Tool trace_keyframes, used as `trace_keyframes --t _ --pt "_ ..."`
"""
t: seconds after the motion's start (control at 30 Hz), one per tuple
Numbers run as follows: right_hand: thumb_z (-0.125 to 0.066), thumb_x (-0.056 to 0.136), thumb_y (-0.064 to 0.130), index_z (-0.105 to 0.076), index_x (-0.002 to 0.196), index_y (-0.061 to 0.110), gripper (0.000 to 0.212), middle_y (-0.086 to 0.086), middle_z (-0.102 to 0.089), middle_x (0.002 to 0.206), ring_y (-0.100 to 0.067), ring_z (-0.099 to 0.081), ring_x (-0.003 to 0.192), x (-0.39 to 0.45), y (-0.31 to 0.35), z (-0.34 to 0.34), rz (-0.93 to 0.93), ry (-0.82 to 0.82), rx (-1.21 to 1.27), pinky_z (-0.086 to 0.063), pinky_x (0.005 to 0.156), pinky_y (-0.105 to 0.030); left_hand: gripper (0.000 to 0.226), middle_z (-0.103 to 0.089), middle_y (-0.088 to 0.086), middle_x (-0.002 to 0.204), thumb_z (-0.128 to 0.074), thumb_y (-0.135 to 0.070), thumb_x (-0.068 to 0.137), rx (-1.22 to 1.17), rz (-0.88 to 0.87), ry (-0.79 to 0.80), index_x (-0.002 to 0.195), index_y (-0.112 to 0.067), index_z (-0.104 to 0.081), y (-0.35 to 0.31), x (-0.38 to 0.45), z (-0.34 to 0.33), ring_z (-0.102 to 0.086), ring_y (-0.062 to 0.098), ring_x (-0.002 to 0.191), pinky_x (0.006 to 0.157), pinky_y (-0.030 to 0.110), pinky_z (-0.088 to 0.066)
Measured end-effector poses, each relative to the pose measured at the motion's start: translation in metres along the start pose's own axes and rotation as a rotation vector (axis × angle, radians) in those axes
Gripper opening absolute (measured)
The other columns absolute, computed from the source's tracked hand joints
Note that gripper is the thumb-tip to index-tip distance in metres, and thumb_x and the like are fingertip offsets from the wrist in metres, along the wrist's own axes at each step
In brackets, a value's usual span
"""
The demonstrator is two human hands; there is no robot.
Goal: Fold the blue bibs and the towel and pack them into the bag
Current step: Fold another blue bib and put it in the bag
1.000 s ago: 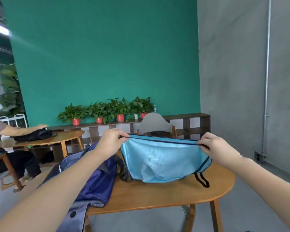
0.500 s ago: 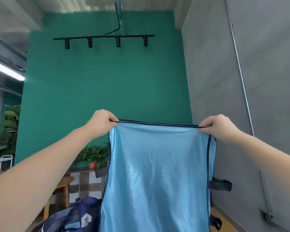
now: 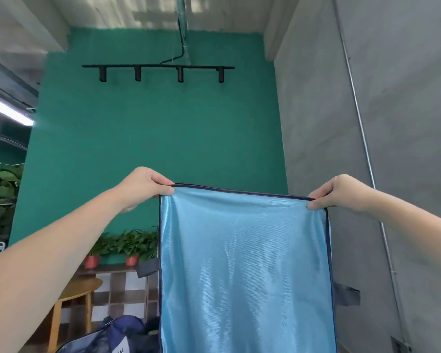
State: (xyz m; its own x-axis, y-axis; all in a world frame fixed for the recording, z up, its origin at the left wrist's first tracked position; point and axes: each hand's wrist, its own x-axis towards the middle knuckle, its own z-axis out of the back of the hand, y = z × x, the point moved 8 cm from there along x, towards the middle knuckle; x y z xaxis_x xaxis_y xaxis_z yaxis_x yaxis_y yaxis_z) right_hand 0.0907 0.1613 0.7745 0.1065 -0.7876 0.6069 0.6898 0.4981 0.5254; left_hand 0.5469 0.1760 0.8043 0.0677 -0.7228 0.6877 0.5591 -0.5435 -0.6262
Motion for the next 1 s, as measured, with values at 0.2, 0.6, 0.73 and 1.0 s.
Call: trace_keyframes --t 0.2,0.6,0.73,1.0 --pt "-0.087 0.077 0.018 -0.081 0.088 0.029 0.016 0.013 -0.076 0.081 -0.007 -0.068 0.081 0.002 0.0 -0.011 0.09 -0.009 -0.07 -0.047 0.076 -0.016 0.01 -0.078 -0.006 0.086 -0.088 -0.022 0.078 0.149 -0.065 -0.086 0.084 -0.022 -0.081 -0.002 0.003 0.013 -0.068 0.007 0.089 0.077 0.021 -0.046" --pt "-0.088 0.076 0.016 -0.08 0.087 0.025 0.016 0.0 -0.077 0.082 -0.016 -0.069 0.078 0.013 -0.001 -0.006 0.121 -0.183 0.078 -0.046 0.071 -0.016 0.016 -0.075 0.009 0.091 -0.08 0.0 0.083 0.019 -0.024 -0.063 0.097 -0.006 -0.077 0.021 0.001 0.005 -0.067 0.01 0.079 0.058 0.004 -0.047" --pt "-0.087 0.076 0.013 -0.08 0.088 0.02 0.016 0.001 -0.073 0.078 -0.015 -0.064 0.074 0.023 -0.011 -0.013 0.081 -0.182 0.154 -0.046 0.073 -0.019 0.018 -0.076 0.007 0.09 -0.082 0.001 0.08 0.015 -0.02 -0.041 0.096 -0.006 -0.077 0.036 0.011 -0.003 -0.069 0.003 0.074 0.061 0.006 -0.048" --pt "-0.087 0.078 0.023 -0.072 0.097 0.024 0.024 0.001 -0.069 0.086 -0.017 -0.061 0.078 0.066 -0.05 -0.047 0.039 -0.204 0.183 -0.045 0.074 -0.03 0.021 -0.075 0.011 0.096 -0.081 -0.006 0.083 -0.007 0.037 0.039 0.099 -0.018 -0.076 0.092 0.05 -0.029 -0.067 0.018 0.085 0.075 0.03 -0.053"
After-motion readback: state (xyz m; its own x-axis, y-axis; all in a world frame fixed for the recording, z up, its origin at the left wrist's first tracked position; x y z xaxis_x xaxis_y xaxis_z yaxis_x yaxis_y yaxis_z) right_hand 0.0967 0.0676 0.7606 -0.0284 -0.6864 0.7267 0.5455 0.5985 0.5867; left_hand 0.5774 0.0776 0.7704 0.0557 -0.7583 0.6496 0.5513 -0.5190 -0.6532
